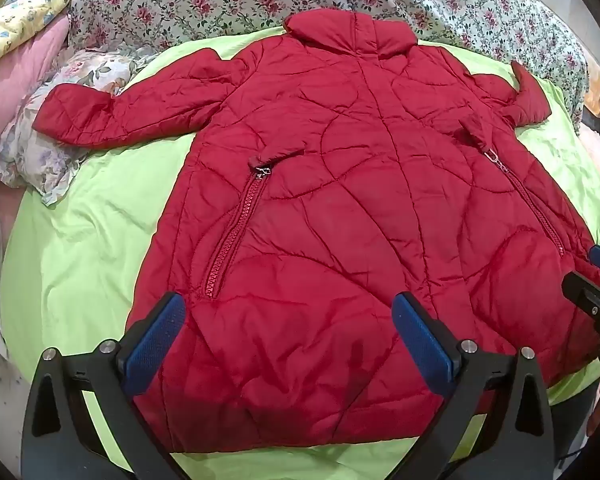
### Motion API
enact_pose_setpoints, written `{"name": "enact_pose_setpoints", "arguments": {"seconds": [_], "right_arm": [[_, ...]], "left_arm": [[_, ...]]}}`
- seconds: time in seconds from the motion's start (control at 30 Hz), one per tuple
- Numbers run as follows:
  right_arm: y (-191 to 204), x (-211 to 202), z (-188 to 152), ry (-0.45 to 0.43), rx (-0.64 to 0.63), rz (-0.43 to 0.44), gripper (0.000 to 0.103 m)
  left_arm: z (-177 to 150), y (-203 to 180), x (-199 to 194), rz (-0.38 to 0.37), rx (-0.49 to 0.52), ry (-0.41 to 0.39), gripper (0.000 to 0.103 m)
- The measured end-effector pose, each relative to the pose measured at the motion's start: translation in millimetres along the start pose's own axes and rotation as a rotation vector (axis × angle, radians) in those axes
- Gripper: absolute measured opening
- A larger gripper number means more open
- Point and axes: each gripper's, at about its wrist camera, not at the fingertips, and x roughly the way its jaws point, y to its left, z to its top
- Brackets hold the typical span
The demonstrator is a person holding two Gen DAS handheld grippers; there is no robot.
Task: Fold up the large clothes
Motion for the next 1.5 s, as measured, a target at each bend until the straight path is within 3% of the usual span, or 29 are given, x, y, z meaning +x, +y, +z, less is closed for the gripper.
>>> {"name": "enact_pose_setpoints", "arguments": {"seconds": [0.8,1.2,1.5], "right_arm": [[-2,-3,4,0.001,-0.001,0.005,0.099],[2,-2,2,-0.016,-0.052,-0.059,0.099],[-1,-2,3,-0.009,-0.034,-0.039,0.099]], "left_arm": [[1,-1,0,0.004,0.003,-0.005,0.103],[3,2,0,0.007,-0.002,-0.011,0.103],[5,2,2,-0.001,-0.001,0.011,0.103]]}}
